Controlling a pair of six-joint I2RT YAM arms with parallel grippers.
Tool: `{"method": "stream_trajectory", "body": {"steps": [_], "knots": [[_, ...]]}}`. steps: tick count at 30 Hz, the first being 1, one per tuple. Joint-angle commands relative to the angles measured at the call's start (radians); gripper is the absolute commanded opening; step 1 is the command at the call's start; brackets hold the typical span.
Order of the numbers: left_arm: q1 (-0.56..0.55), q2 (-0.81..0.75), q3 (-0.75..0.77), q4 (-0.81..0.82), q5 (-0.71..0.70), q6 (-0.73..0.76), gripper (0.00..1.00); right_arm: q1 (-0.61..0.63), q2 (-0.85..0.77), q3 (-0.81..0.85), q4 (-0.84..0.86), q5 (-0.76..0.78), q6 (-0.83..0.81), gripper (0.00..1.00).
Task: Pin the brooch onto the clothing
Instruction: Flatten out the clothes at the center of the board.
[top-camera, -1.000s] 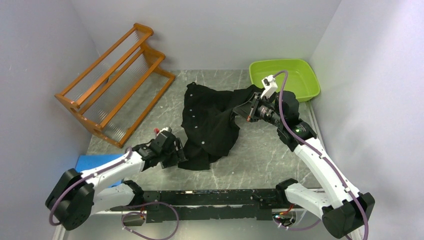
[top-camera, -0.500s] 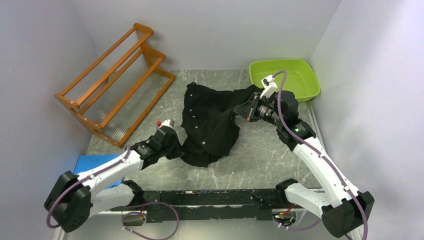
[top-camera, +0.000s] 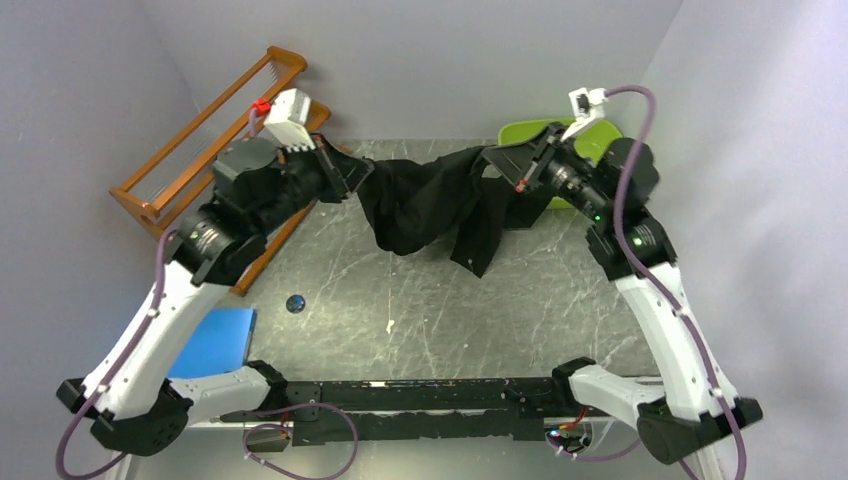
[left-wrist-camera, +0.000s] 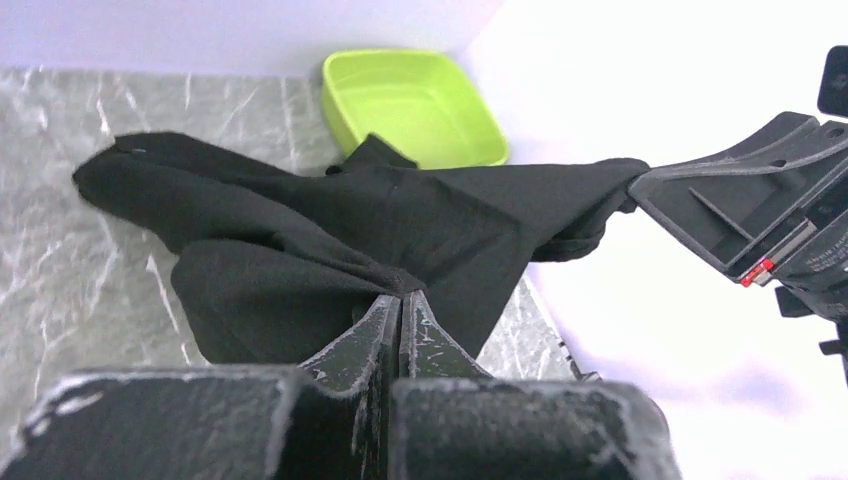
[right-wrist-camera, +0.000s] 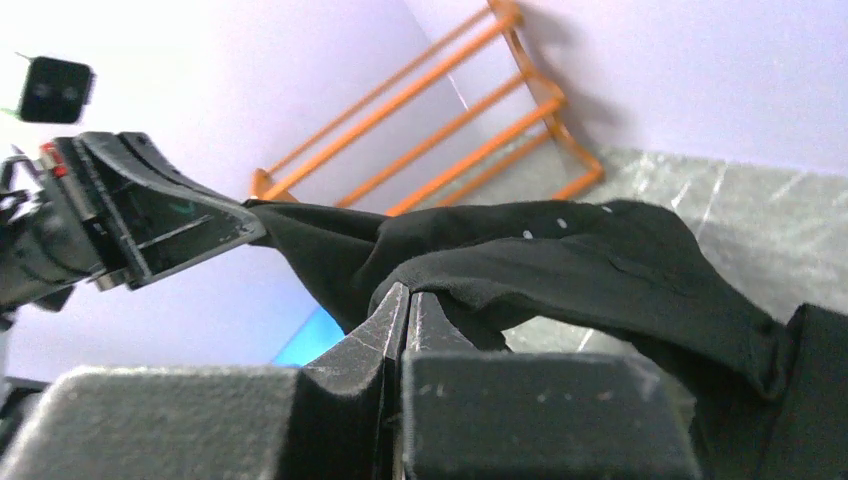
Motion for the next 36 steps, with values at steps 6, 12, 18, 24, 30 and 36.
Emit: {"method": "stream_trajectory", "body": {"steps": [6,12,18,24,30,36], "knots": [[0.002,-0.264,-0.070,-0.046,0.093,0.059,0.03,-0.002,-0.334,-0.167,0.109,-0.059,0.044,0.00],[0.001,-0.448,-0.206,-0.093,0.097,0.044,0.58,-0.001,-0.610,-0.470,0.201,-0.080,0.054,0.55],[0.001,-0.478,-0.271,-0.177,0.028,0.054,0.93,-0.002,-0.659,-0.530,0.125,0.089,0.015,0.90],[0.001,-0.344,-0.356,-0.225,-0.082,0.028,0.95,-0.002,-0.403,-0.546,0.099,0.111,0.013,0.90],[0.027,-0.055,-0.449,-0.073,-0.004,0.026,0.95,-0.001,-0.064,-0.529,0.083,0.034,-0.046,0.87],[0.229,0.248,-0.534,0.262,0.351,-0.002,0.95,-0.002,0.026,-0.622,0.169,0.032,-0.054,0.88]]}}
